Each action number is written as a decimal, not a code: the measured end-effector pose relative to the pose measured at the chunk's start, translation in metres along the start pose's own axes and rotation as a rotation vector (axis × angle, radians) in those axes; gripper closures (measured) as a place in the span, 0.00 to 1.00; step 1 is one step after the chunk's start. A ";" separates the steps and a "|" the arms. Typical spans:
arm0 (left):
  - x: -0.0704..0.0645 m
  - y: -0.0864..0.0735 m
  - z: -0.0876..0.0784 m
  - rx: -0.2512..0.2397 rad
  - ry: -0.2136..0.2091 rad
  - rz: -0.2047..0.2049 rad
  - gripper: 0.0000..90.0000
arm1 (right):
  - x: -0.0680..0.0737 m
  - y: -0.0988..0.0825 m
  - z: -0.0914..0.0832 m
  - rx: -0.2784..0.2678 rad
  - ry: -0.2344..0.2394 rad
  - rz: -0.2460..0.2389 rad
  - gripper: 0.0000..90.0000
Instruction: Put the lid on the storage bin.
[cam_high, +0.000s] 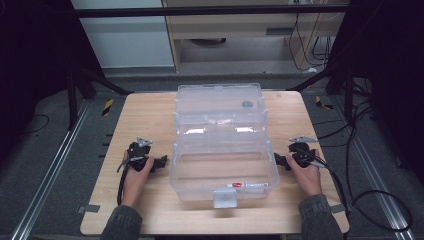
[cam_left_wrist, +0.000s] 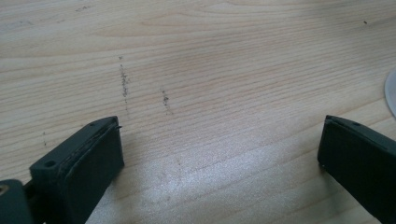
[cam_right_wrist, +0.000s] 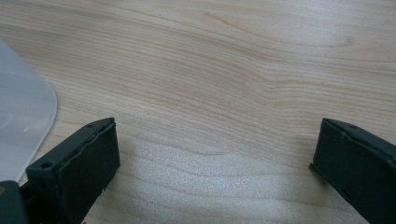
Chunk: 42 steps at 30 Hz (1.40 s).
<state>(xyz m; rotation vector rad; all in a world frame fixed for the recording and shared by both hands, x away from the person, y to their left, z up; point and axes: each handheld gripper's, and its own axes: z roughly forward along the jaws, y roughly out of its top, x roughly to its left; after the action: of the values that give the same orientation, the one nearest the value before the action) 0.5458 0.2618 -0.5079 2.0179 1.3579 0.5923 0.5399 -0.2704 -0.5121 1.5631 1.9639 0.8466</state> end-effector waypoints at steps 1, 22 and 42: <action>0.000 0.000 0.000 0.000 -0.002 0.003 0.00 | 0.000 0.000 0.000 0.000 0.000 0.000 0.01; 0.005 -0.003 -0.006 -0.007 -0.048 0.054 0.03 | -0.003 -0.002 -0.003 -0.021 0.017 -0.038 0.06; -0.004 0.022 -0.059 -0.082 -0.157 0.149 0.05 | 0.006 0.037 -0.076 -0.122 -0.061 -0.199 0.11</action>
<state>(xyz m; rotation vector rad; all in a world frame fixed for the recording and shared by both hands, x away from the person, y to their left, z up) 0.5196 0.2661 -0.4509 2.0641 1.0814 0.5339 0.5095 -0.2716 -0.4328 1.2858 1.9470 0.8104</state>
